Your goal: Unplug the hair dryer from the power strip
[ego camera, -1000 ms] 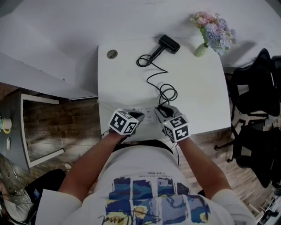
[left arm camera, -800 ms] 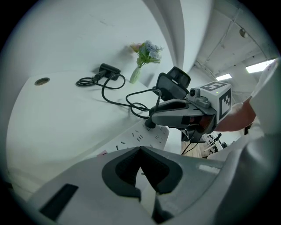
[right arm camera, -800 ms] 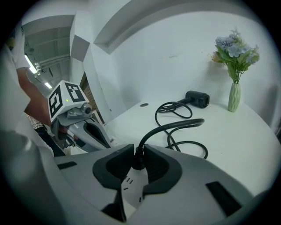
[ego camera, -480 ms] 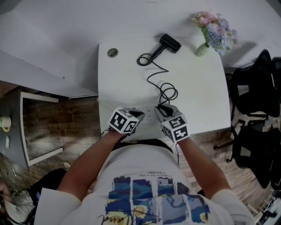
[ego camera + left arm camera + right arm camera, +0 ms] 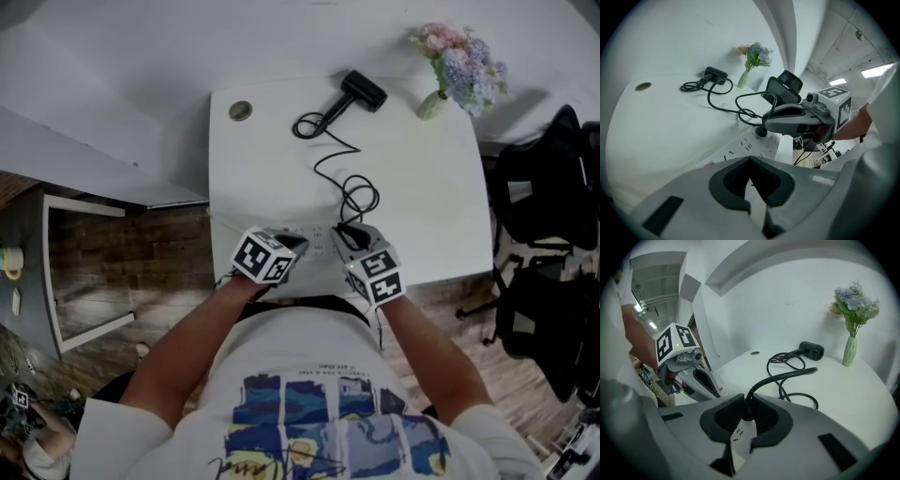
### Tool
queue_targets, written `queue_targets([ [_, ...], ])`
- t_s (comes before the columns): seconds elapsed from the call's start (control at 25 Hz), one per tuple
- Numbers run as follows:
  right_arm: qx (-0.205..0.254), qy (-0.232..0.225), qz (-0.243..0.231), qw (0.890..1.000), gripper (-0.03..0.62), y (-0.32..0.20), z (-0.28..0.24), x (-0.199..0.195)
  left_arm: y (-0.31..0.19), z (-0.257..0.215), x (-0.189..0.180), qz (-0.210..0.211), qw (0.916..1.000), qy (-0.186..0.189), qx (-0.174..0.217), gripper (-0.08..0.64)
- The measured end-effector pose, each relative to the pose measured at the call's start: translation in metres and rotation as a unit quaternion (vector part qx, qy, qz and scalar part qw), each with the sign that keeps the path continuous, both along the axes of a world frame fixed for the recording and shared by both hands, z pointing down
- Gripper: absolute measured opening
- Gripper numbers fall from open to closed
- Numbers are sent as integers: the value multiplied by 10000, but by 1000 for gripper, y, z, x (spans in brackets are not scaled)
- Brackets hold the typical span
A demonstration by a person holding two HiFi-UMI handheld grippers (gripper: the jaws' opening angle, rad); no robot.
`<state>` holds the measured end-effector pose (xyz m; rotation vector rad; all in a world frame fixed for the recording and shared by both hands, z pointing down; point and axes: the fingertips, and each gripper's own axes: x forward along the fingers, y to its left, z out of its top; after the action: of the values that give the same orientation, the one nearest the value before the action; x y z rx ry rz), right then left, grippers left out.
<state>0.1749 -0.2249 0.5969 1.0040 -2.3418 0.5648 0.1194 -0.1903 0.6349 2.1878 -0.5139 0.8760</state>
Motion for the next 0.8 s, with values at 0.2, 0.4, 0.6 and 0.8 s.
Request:
queue_targets([
  [0.2, 390, -177, -11, 9991, 52, -9, -27, -4, 0, 1, -1, 16, 10000, 18, -17, 0],
  [0.4, 509, -344, 0, 9981, 52, -17, -49, -5, 0, 0, -1, 7, 10000, 21, 10, 0],
  [0.6, 544, -516, 61, 9972, 54, -20, -63, -1, -2, -2, 1, 35, 10000, 35, 39, 0],
  [0.8, 581, -638, 99, 9962, 54, -21, -76, 5, -3, -1, 1, 36, 10000, 52, 7, 0],
])
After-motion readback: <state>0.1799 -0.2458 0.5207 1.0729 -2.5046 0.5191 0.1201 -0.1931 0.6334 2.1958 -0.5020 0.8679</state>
